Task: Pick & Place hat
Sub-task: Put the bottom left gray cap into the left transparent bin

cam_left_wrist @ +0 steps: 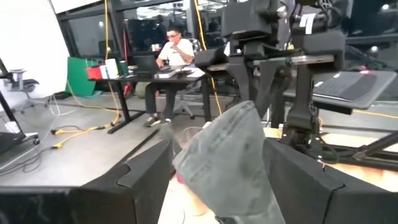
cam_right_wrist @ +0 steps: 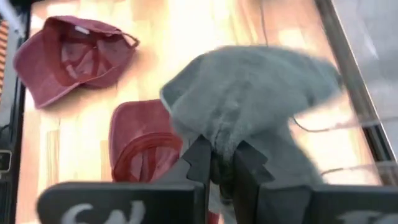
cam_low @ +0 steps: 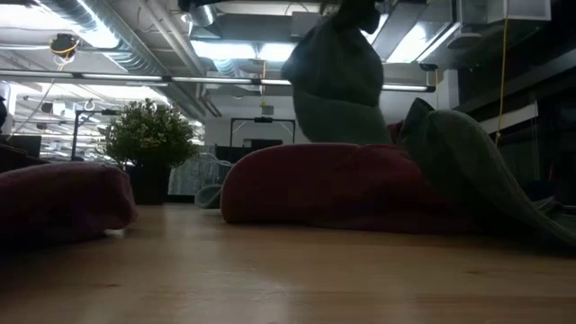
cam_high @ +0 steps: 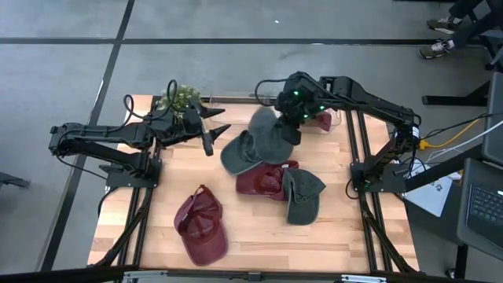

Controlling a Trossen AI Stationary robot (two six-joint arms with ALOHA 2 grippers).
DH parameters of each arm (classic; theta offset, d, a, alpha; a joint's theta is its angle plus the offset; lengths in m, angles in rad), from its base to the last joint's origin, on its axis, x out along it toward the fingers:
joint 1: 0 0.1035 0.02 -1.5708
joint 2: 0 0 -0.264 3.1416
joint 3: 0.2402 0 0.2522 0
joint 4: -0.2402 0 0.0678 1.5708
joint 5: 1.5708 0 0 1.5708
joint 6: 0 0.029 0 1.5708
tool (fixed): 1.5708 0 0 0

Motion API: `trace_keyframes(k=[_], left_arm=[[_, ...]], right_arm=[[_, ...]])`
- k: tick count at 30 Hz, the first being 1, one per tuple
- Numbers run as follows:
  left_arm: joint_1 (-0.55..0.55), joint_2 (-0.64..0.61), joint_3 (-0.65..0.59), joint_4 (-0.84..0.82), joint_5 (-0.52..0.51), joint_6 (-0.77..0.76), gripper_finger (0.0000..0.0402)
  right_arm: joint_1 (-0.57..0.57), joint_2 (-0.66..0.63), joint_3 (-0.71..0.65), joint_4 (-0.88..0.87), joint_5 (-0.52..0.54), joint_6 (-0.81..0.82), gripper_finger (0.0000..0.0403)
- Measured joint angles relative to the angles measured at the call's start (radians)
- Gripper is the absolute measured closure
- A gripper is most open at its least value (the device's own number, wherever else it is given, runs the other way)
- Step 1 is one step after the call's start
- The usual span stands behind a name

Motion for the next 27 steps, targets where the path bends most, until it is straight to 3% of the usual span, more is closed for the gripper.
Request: trace_keyframes(k=[8,17,27], left_arm=[[-0.004,0.067,0.0,0.072,0.011,0.004,0.0157],[-0.022,0.222,0.0,0.225,-0.063,0.104,0.0155],[-0.015,0.303,0.0,0.26,-0.02,0.105,0.0157]], right_arm=[[-0.003,0.02,0.0,0.047,0.046,0.093,0.0365],[-0.002,0.07,0.0,0.119,-0.014,0.124,0.0365],[0.003,0.086,0.0,0.224,-0.11,0.109,0.0365]])
